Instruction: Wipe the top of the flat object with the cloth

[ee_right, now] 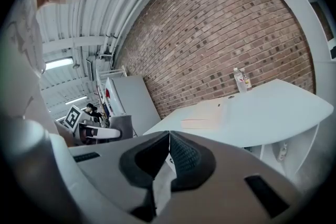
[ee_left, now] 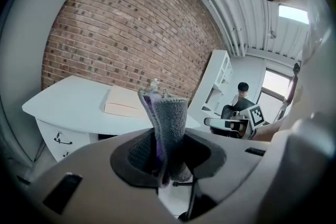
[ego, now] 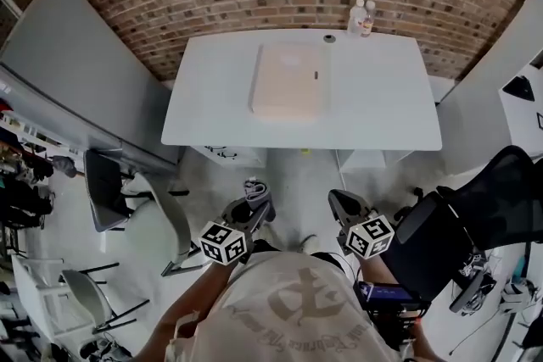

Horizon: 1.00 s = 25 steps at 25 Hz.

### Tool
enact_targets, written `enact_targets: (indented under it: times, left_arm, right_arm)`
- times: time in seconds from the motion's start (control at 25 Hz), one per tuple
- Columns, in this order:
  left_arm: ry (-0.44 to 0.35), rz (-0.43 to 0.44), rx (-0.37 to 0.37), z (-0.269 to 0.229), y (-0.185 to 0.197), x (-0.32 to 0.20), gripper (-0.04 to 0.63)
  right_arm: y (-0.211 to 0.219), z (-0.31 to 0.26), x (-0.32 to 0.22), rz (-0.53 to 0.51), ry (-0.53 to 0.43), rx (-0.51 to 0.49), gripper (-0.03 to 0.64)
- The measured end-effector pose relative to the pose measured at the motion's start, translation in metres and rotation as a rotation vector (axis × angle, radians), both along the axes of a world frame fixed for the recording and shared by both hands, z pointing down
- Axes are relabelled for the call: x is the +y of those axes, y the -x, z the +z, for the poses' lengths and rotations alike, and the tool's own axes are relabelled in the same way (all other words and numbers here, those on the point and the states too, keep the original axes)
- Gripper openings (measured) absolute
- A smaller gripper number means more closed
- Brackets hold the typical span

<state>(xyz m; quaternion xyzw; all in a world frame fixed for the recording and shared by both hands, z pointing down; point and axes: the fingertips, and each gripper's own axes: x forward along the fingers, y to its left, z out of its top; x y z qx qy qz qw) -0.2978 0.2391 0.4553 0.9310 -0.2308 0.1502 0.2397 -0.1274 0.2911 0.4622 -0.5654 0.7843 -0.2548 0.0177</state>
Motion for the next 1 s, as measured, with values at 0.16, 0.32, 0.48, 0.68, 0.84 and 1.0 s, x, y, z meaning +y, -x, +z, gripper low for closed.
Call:
enact_targets:
  times: [0.16, 0.32, 0.48, 0.68, 0.84, 1.0]
  left_arm:
    - [0.000, 0.015, -0.009, 0.002, -0.017, 0.003, 0.127]
    - [-0.006, 0.025, 0.010, -0.002, -0.039, 0.006, 0.127]
    - [-0.010, 0.042, 0.006, -0.001, -0.053, 0.014, 0.127]
    - [0.013, 0.017, 0.005, 0.005, -0.050, -0.001, 0.127]
    - [0.037, 0.015, 0.016, 0.015, -0.059, -0.029, 0.128]
    - [0.050, 0.037, 0.031, 0.024, -0.072, -0.069, 0.129]
  right_arm:
    - [-0.008, 0.001, 0.003, -0.002, -0.002, -0.004, 0.020]
    - [-0.019, 0.004, 0.012, 0.010, 0.004, -0.018, 0.020]
    - [-0.027, 0.009, 0.014, 0.004, 0.009, -0.024, 0.020]
    - [-0.030, 0.013, 0.002, 0.007, 0.013, -0.033, 0.020]
    - [-0.033, 0.016, -0.022, 0.016, 0.022, -0.021, 0.020]
    - [-0.036, 0.021, -0.053, 0.021, 0.045, 0.003, 0.020]
